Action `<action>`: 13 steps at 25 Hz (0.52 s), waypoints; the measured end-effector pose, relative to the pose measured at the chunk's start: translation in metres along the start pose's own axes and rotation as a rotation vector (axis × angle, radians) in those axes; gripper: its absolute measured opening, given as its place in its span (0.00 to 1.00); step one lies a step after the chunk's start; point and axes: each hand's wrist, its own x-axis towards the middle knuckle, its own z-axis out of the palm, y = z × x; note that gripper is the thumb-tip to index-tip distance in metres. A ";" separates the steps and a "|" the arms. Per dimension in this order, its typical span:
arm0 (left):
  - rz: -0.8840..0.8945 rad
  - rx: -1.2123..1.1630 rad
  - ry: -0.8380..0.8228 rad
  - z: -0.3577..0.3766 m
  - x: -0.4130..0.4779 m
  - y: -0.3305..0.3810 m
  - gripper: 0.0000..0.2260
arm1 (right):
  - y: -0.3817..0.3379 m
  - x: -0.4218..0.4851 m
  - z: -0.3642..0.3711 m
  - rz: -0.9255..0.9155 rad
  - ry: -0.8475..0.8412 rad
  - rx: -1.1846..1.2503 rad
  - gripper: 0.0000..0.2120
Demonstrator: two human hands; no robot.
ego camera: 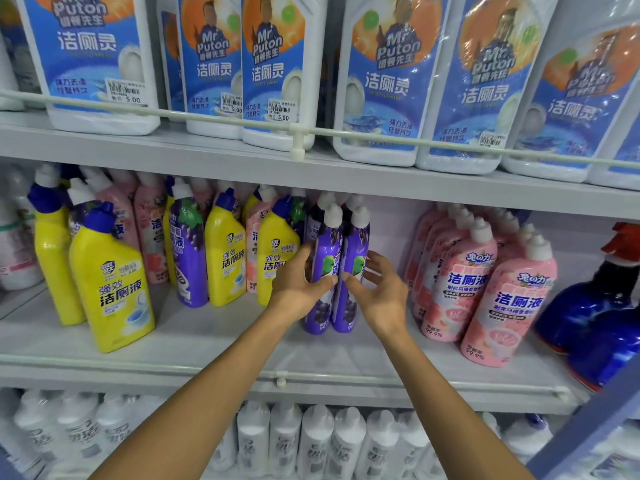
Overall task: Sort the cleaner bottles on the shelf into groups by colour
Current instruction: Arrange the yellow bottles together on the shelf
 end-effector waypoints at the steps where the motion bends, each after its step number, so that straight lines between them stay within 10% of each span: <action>1: 0.004 -0.004 0.003 -0.001 -0.003 0.000 0.25 | -0.001 -0.003 -0.002 -0.007 -0.008 0.011 0.23; 13: -0.027 0.062 0.134 -0.141 -0.066 -0.017 0.25 | -0.039 -0.052 0.105 -0.048 -0.225 0.257 0.24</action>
